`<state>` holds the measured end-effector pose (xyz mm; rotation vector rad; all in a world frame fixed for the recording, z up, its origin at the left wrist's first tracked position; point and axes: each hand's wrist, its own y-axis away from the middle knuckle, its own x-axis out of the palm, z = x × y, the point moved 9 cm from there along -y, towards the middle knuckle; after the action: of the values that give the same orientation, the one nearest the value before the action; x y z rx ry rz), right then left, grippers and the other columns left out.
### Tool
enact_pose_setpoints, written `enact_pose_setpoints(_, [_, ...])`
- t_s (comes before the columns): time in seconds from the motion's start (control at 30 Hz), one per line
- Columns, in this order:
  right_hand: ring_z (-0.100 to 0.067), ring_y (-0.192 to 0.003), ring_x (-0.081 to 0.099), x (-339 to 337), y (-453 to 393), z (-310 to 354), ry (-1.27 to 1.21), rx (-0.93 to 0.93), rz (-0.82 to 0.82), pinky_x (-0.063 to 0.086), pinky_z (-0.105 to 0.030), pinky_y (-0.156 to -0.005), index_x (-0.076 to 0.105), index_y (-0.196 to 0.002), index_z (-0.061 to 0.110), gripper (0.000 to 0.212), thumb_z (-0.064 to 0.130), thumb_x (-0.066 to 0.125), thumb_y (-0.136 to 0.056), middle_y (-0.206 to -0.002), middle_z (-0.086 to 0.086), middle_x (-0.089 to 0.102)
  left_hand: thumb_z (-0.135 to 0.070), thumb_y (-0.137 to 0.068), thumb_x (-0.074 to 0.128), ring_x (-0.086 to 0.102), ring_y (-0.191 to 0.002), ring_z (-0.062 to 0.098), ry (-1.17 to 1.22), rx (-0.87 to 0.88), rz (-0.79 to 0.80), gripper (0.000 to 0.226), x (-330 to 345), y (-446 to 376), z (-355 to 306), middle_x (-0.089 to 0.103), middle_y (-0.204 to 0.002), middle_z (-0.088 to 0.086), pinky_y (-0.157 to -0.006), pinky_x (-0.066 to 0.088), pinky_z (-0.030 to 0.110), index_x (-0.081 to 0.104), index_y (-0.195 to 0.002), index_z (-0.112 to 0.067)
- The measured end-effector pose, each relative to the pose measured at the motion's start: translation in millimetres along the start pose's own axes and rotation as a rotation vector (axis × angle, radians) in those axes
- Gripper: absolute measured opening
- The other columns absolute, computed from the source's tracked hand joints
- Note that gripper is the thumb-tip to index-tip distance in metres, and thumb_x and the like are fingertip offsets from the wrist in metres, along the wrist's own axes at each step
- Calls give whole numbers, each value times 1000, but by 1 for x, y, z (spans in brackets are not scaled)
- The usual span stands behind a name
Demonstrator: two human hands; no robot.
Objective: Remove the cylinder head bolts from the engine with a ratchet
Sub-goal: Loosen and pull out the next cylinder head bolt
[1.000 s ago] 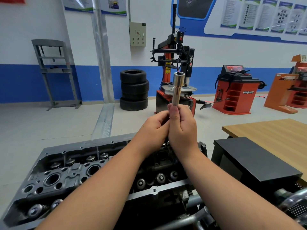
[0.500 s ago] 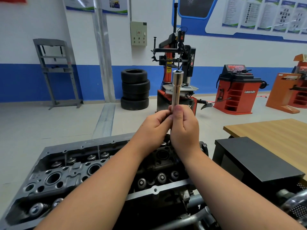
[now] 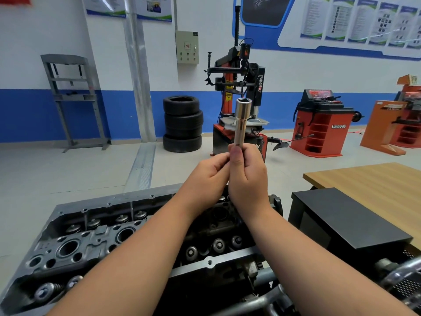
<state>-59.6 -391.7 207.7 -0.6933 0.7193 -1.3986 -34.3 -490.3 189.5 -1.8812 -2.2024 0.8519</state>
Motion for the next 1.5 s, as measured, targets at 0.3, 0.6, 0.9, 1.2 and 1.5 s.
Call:
enact_pose_setpoints(0.3, [-9, -82, 64, 1, 1, -4, -46, 42, 25, 50, -22, -70, 53, -94, 35, 7, 40, 51, -98, -87, 4, 65, -24, -97, 72, 72, -82, 3, -29, 4, -152, 6, -15, -4, 3, 76, -92, -12, -67, 55, 17, 69, -101, -24])
enact_pose_setpoints(0.6, [-2, -88, 60, -1, 1, -6, -73, 67, -7, 46, -17, -77, 57, -100, 30, 28, 52, 39, -99, -92, 10, 61, -31, -105, 60, 72, -105, 9, -9, -11, -35, 22, -4, -2, 0, 78, -107, -9, -92, 59, 31, 72, -122, -23])
enact_pose_setpoints(0.9, [-5, -81, 56, 0, -1, -1, 21, -22, 21, 42, -15, -73, 59, -88, 19, 24, 31, 45, -103, -84, 5, 58, -23, -103, 64, 74, -99, 9, 56, -10, -59, 13, -6, -1, 4, 79, -103, -7, -82, 59, 24, 72, -114, -24])
enact_pose_setpoints(1.2, [-11, -89, 65, -1, 2, -5, -65, 81, 13, 53, -28, -79, 54, -102, 33, 23, 53, 57, -93, -93, 4, 65, -26, -97, 72, 75, -94, 12, -15, -60, -113, 16, -11, -3, 7, 79, -99, -5, -80, 64, 35, 70, -112, -23])
enact_pose_setpoints(1.5, [-2, -92, 55, -4, -1, -1, 34, 1, -19, 41, -13, -81, 64, -88, 12, 34, 30, 39, -104, -92, 0, 59, -30, -107, 58, 73, -107, 11, 93, -28, -17, 23, 1, 0, 6, 79, -109, -6, -91, 59, 27, 71, -124, -21])
